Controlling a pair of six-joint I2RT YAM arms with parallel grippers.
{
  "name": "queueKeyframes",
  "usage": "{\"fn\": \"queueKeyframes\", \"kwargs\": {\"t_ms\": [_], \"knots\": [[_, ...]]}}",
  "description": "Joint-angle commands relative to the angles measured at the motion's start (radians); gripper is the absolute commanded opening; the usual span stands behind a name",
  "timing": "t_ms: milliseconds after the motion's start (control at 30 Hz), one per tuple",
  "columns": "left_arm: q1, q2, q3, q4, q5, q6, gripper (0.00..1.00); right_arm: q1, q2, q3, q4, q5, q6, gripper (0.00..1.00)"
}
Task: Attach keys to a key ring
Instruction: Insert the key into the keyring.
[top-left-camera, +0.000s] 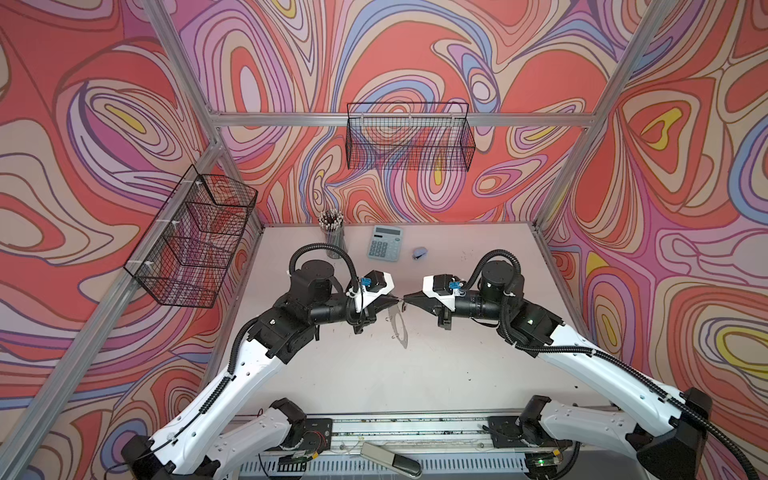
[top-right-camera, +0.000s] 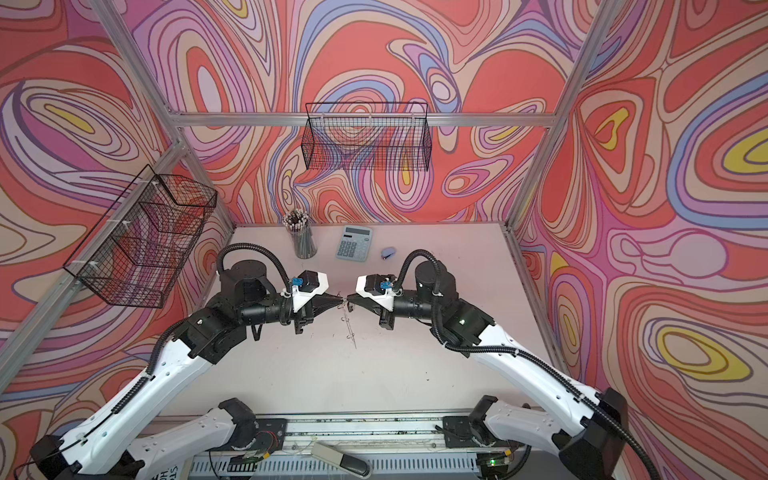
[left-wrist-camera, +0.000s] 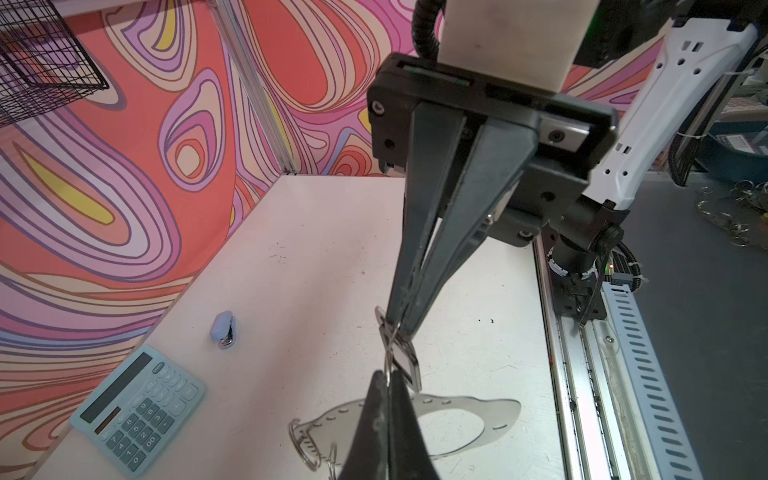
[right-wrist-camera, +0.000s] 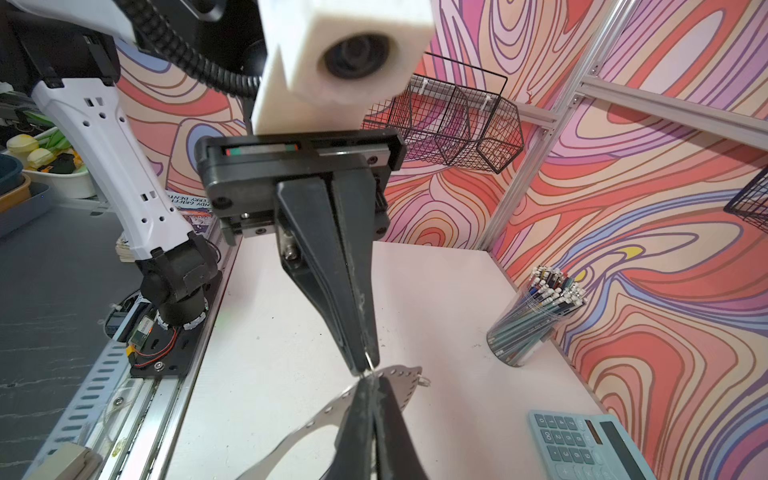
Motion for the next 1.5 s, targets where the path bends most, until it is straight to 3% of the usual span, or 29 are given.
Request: {"fn": "queueKeyframes", "kwargs": {"t_ms": [0,333,633,800,1067,1233,1467], "knots": [[-0.003,0.001,0.041,0.03,0.009,-0.012,0.0,0.019,-0.004,0.018,-0.035,-0.021,-0.034,0.0],[-0.003,-0.024,0.022,0.078,-0.019,-0.055,0.0,0.021,-0.002,0.014,-0.069,-0.003,-0.054,0.0],[-0.003,-0.028,0.01,0.137,-0.039,-0.179,0.0,0.027,-0.043,-0.038,-0.015,0.063,-0.055,0.0],[-0.003,-0.045,-0.068,0.303,-0.029,-0.332,0.0,0.043,-0.061,-0.077,0.06,0.098,-0.025,0.0],[-0.003,-0.064,-0.261,0.773,-0.074,-0.641,0.0,0.049,-0.083,-0.17,0.257,0.12,0.108,0.0],[-0.003,-0.04,-0.347,1.051,-0.111,-0.755,0.0,0.051,-0.081,-0.205,0.343,0.118,0.175,0.0],[-0.003,0.015,-0.343,1.16,-0.093,-0.798,0.0,0.05,-0.087,-0.227,0.383,0.188,0.276,0.19]]}}
